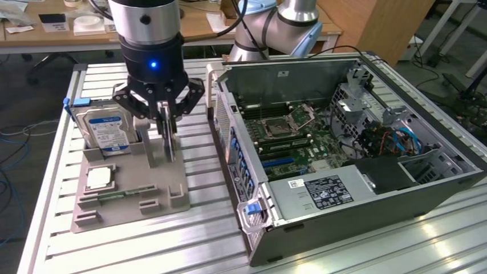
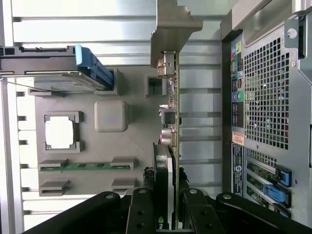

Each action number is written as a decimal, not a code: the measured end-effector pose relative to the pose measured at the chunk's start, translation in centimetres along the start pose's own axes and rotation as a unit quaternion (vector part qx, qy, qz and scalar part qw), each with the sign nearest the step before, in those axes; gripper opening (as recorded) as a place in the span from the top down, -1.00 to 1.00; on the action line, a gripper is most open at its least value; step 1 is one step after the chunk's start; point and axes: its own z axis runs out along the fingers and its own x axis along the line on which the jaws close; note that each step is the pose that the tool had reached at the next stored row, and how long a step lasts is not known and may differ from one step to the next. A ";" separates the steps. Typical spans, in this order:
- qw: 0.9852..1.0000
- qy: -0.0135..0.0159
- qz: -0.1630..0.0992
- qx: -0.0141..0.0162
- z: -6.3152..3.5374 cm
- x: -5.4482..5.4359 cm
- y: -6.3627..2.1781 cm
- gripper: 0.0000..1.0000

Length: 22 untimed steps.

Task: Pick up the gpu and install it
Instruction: 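Pick up the gpu and move the gpu toward the slot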

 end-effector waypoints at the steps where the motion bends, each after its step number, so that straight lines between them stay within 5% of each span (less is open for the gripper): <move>1: 1.000 0.000 0.000 0.000 -0.10 0.0 0.00 0.44; 22: 1.000 0.000 0.000 -0.003 -1.38 0.0 0.05 0.44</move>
